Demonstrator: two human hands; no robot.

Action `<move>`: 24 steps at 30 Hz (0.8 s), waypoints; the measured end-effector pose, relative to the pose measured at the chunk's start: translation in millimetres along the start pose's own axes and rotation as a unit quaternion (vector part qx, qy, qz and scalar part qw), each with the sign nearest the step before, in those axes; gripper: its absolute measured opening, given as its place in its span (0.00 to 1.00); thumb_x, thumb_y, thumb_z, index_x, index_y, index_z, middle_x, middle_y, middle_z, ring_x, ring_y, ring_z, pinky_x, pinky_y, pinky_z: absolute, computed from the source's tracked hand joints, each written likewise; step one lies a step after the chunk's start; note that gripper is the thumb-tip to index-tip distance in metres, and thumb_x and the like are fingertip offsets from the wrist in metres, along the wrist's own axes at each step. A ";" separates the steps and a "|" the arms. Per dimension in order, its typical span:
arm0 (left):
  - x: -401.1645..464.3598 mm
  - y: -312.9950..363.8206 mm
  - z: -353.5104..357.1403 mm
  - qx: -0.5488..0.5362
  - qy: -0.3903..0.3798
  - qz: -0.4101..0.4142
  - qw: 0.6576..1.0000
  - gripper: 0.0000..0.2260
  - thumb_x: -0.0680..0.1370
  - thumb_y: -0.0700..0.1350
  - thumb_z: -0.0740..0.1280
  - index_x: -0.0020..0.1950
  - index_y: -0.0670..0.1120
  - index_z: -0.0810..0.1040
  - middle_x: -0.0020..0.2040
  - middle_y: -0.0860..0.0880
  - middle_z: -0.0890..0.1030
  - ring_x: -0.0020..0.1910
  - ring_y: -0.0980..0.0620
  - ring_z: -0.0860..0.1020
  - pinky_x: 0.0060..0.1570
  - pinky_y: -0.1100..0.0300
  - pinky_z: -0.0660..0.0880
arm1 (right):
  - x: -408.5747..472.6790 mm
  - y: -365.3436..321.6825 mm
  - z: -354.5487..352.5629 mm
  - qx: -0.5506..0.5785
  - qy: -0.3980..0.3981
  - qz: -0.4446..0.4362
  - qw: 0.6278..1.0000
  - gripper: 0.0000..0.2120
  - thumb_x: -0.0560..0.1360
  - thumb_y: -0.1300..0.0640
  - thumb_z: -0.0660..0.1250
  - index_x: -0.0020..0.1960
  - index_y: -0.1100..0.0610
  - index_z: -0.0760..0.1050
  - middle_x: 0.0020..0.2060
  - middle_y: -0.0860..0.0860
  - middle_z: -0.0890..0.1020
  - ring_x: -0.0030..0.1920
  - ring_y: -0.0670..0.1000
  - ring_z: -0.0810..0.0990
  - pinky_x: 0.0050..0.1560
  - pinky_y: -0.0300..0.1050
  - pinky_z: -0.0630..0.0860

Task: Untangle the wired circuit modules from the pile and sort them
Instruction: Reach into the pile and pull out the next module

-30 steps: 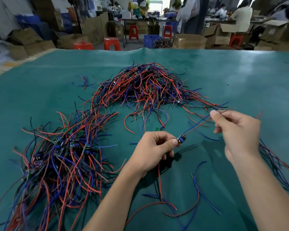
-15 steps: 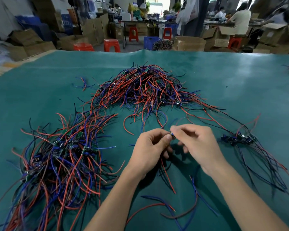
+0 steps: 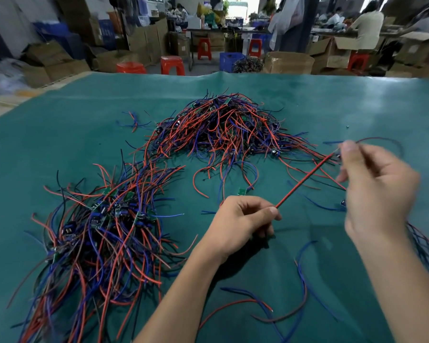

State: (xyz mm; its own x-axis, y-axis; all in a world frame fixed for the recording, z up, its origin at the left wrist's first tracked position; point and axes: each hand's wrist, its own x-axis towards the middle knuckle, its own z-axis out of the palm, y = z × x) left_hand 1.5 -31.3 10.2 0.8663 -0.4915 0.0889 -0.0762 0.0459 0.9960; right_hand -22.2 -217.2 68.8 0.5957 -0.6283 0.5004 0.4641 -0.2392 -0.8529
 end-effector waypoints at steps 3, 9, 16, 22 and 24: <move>0.4 -0.8 -1.8 0.018 0.011 0.002 1.000 0.06 0.79 0.39 0.69 0.44 0.40 0.84 0.28 0.50 0.78 0.27 0.58 0.70 0.31 0.68 0.67 | 3.0 -36.3 15.2 0.036 0.006 -0.050 0.998 0.08 0.77 0.48 0.71 0.39 0.47 0.82 0.29 0.42 0.80 0.28 0.44 0.73 0.32 0.45 0.69; 2.0 -1.7 0.8 0.022 0.051 -0.010 0.998 0.11 0.79 0.39 0.68 0.37 0.49 0.84 0.28 0.52 0.78 0.28 0.56 0.70 0.30 0.65 0.66 | -11.4 -103.3 97.0 0.115 -0.259 -0.017 0.959 0.09 0.78 0.52 0.72 0.41 0.55 0.84 0.33 0.51 0.83 0.32 0.48 0.76 0.30 0.43 0.73; 1.6 0.0 0.7 0.001 0.095 -0.005 0.995 0.12 0.74 0.40 0.65 0.31 0.49 0.77 0.27 0.53 0.76 0.26 0.58 0.68 0.28 0.66 0.65 | -23.5 -74.8 175.8 -0.210 -0.600 -0.025 0.772 0.23 0.80 0.46 0.69 0.47 0.69 0.81 0.33 0.57 0.71 0.33 0.49 0.70 0.32 0.45 0.76; 7.2 -0.1 -0.7 -0.096 0.173 -0.027 0.980 0.09 0.77 0.41 0.64 0.39 0.47 0.68 0.29 0.49 0.72 0.22 0.57 0.63 0.21 0.67 0.59 | 9.7 1.8 122.6 -0.436 -0.509 -0.022 0.742 0.05 0.73 0.59 0.72 0.44 0.53 0.86 0.39 0.50 0.85 0.44 0.50 0.82 0.39 0.37 0.72; 8.0 0.4 -2.2 -0.141 0.205 -0.019 0.968 0.09 0.76 0.42 0.65 0.39 0.47 0.67 0.29 0.49 0.72 0.22 0.56 0.62 0.21 0.68 0.56 | 8.4 19.3 98.7 -0.453 -0.493 0.003 0.743 0.03 0.72 0.57 0.74 0.42 0.50 0.84 0.36 0.47 0.83 0.43 0.50 0.81 0.42 0.38 0.72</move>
State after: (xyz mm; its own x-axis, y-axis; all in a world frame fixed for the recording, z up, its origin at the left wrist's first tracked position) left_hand 9.5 -33.2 11.3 0.9934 -0.1137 -0.0134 0.0470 0.2984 0.9533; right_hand 56.5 -154.0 71.4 0.9939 0.1086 -0.0182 0.0934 -0.9192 -0.3825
